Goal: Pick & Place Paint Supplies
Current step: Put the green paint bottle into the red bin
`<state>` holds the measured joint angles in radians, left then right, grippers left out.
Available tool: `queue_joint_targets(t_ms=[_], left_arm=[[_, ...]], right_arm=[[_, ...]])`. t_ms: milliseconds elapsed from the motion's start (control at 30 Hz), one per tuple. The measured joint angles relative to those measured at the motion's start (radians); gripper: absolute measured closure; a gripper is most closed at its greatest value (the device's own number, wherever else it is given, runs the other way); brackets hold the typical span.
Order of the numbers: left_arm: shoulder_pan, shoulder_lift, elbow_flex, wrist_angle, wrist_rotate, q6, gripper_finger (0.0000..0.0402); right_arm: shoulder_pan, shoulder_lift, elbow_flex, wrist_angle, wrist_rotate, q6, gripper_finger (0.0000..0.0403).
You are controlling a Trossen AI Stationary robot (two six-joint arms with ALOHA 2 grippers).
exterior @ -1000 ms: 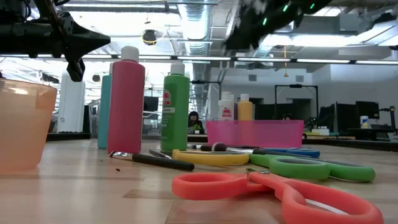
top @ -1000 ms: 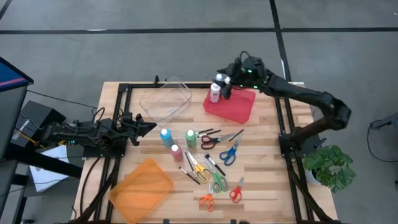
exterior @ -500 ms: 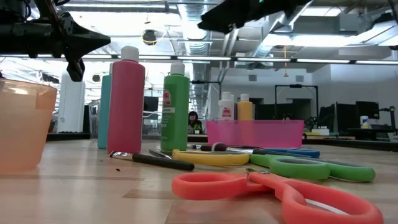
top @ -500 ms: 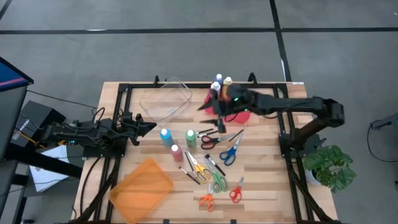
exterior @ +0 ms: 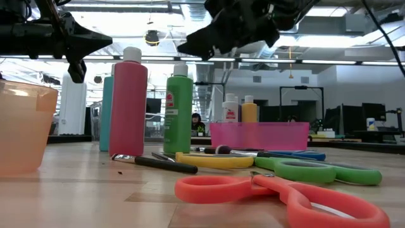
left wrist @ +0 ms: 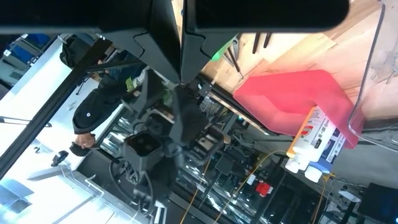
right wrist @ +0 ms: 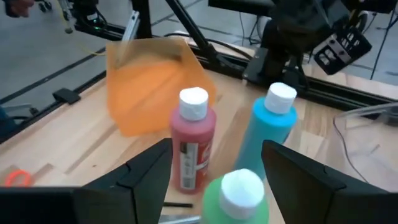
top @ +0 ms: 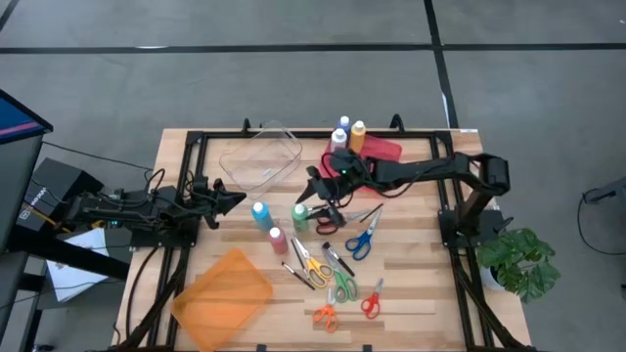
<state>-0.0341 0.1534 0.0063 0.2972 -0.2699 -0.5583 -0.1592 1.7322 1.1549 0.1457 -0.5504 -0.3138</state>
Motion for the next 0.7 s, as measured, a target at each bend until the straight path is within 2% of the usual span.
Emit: queue_joint_targets(t_ms=[267,700], left_arm=[[0.000,0.000,0.000,0.000,0.000,0.000,0.0396],[0.000,0.000,0.000,0.000,0.003,0.000,0.0396]], right_arm=[[0.001,0.086,0.001,0.073,0.007,0.000,0.0159],[-0.006,0.083,0.002,0.082,0.039,0.026,0.0159]])
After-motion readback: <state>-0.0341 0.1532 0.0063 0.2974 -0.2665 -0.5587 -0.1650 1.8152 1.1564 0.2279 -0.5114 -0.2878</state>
